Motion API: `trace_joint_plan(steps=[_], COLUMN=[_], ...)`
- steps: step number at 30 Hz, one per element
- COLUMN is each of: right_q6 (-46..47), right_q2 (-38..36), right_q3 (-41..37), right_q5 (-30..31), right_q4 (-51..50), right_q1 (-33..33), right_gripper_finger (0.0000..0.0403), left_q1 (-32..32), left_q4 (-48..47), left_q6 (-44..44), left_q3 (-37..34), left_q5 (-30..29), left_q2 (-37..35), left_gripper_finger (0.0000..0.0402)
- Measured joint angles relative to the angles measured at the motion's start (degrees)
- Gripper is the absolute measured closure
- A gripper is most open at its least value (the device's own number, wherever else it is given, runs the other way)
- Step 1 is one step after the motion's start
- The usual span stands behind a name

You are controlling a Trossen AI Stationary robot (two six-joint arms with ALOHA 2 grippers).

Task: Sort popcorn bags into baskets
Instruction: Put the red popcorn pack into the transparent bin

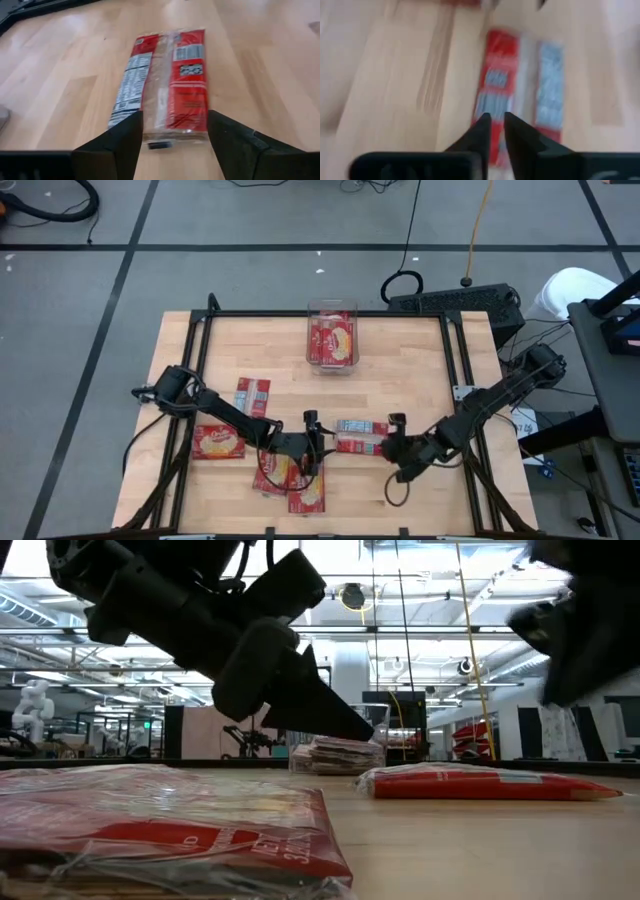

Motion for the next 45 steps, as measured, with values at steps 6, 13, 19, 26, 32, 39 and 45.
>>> trace_joint_plan(steps=[6, 13, 19, 26, 32, 39, 45], right_q6=[-5.73, -17.0, -29.53, -38.36, -44.92, -45.41, -40.45], right_q2=[0.04, 0.02, -0.07, 0.04, 0.04, 0.04, 0.04], right_q3=[-4.41, -10.92, -15.17, -16.82, -16.84, -16.84, -16.84], right_q5=[0.51, 3.15, 4.01, 6.34, 7.65, 6.82, 5.8], right_q4=[-3.33, 2.95, 12.5, 18.08, 25.11, 33.79, 35.15], right_q1=[4.9, 4.56, 3.01, 0.78, -0.5, -1.69, -1.8], right_gripper_finger=[0.0256, 0.0201, 0.0196, 0.0205, 0.0219, 0.0261, 0.0346], left_q1=[1.2, 4.27, 7.54, 9.5, 9.69, 9.75, 9.61], left_q4=[-0.21, 3.74, 6.84, 4.75, 3.35, 2.74, 2.51], left_q6=[2.82, 5.05, 1.19, -2.95, -3.37, -3.72, -5.28], left_q3=[0.0, 0.02, 0.02, 0.07, 0.12, 0.11, -0.01], left_q5=[0.02, 3.25, 9.09, 11.5, 11.36, 10.87, 10.98], left_q2=[0.0, 1.17, 3.82, 6.24, 6.22, 6.16, 5.23], left_gripper_finger=[0.0199, 0.0227, 0.0255, 0.0298, 0.0321, 0.0334, 0.0337])
